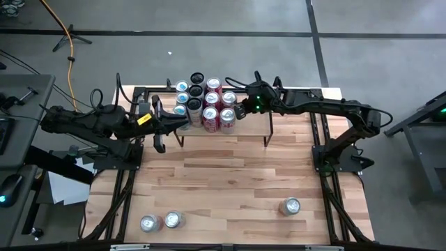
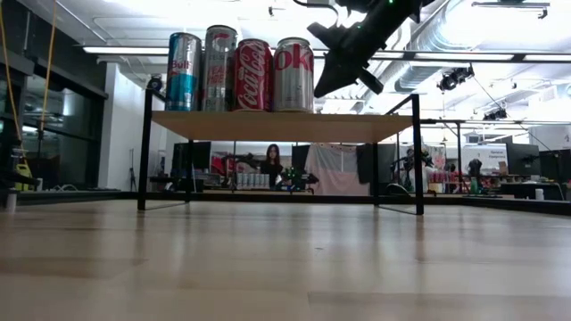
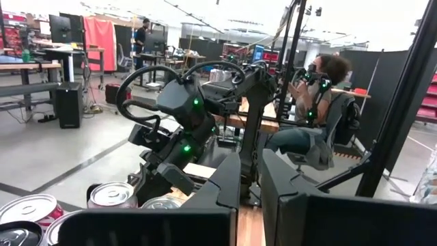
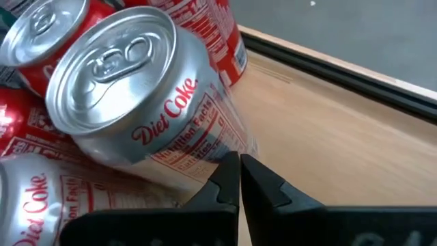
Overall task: Place canned beverage on shelf
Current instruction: Put the right red-silver soda can aligned with the other red-silver soda can on the shelf, then put the red-silver soda can aligned with the other red-silver soda cans on the shelf
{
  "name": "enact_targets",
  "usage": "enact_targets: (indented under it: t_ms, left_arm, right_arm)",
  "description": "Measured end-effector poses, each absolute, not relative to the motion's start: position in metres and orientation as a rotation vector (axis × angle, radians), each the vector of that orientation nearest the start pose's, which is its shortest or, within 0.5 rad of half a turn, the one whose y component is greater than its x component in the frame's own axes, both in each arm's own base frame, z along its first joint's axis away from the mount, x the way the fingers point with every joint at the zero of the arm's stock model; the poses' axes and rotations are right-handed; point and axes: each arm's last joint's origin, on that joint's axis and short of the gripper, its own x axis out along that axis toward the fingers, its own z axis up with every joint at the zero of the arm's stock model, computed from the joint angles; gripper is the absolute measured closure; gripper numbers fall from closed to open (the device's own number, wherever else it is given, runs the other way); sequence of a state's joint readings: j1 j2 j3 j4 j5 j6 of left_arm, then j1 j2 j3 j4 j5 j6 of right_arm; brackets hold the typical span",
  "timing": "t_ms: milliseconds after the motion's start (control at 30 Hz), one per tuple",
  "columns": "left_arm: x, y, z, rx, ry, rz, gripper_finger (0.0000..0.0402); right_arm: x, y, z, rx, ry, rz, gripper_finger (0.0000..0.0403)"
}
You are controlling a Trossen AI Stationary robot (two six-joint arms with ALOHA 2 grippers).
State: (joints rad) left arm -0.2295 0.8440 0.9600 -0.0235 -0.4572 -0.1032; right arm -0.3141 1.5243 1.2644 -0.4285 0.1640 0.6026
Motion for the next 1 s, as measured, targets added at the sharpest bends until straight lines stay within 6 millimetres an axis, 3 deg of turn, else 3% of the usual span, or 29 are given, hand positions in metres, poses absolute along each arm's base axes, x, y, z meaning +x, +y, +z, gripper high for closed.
enact_targets:
  t_ms: [467, 767, 1000]
  left_arm:
    - [0.173, -0.027, 0.397, -0.132, -0.096, 0.224, 0.0401]
    - [0.165, -0.025, 0.389, -0.11, 0.001, 0.234, 0.0401]
    - [0.153, -0.023, 0.378, -0.158, 0.029, 0.23, 0.0401]
  right_arm:
    - [0.312, -0.104, 0.302, 0.605, 0.592, -0.584, 0.0403]
    - [0.273, -0.108, 0.344, 0.542, 0.481, -0.592, 0.0403]
    - [0.248, -0.082, 0.376, 0.506, 0.374, -0.504, 0.0403]
